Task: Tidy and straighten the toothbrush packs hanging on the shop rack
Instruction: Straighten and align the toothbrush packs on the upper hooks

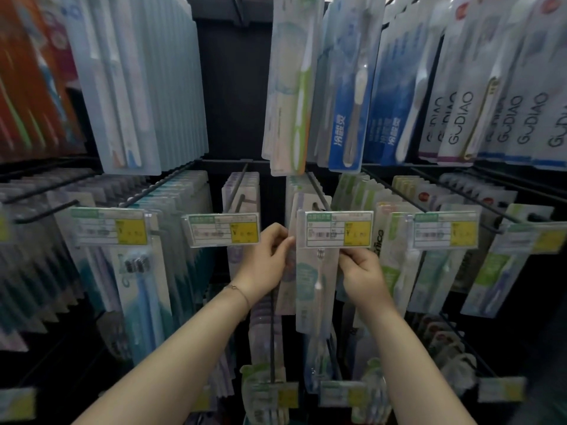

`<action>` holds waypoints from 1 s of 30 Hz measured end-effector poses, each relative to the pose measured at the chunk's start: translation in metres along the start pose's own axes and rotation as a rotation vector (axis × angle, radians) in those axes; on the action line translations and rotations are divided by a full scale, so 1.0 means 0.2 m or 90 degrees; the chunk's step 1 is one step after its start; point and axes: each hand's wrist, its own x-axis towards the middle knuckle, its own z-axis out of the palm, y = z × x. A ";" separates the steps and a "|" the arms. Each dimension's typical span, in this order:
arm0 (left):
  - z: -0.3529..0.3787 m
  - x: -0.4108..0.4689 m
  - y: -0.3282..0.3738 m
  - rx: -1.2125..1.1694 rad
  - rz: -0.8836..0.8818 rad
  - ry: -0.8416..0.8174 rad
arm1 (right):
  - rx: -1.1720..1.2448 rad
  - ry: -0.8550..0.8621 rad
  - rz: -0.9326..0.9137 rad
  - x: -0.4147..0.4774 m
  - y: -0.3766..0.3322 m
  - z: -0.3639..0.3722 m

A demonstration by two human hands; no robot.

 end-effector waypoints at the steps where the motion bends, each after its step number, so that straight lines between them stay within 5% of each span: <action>1: 0.00 0.00 0.00 -0.007 -0.007 0.000 | 0.003 0.008 0.000 0.00 -0.01 0.00; 11: 0.04 -0.10 -0.03 -0.073 -0.129 0.088 | 0.000 -0.001 0.033 -0.05 -0.08 0.01; 19: -0.07 -0.33 -0.10 0.068 -0.081 0.217 | -0.133 0.210 -0.303 -0.27 -0.03 0.01; 22: -0.08 -0.37 -0.12 0.048 -0.120 0.236 | -0.233 0.127 -0.386 -0.34 0.03 0.10; 26: -0.10 -0.41 -0.10 0.031 -0.135 0.258 | -0.342 -0.058 -0.222 -0.33 0.08 0.27; 30: -0.13 -0.42 -0.07 0.019 -0.145 0.283 | -0.342 -0.124 -0.043 -0.26 0.10 0.41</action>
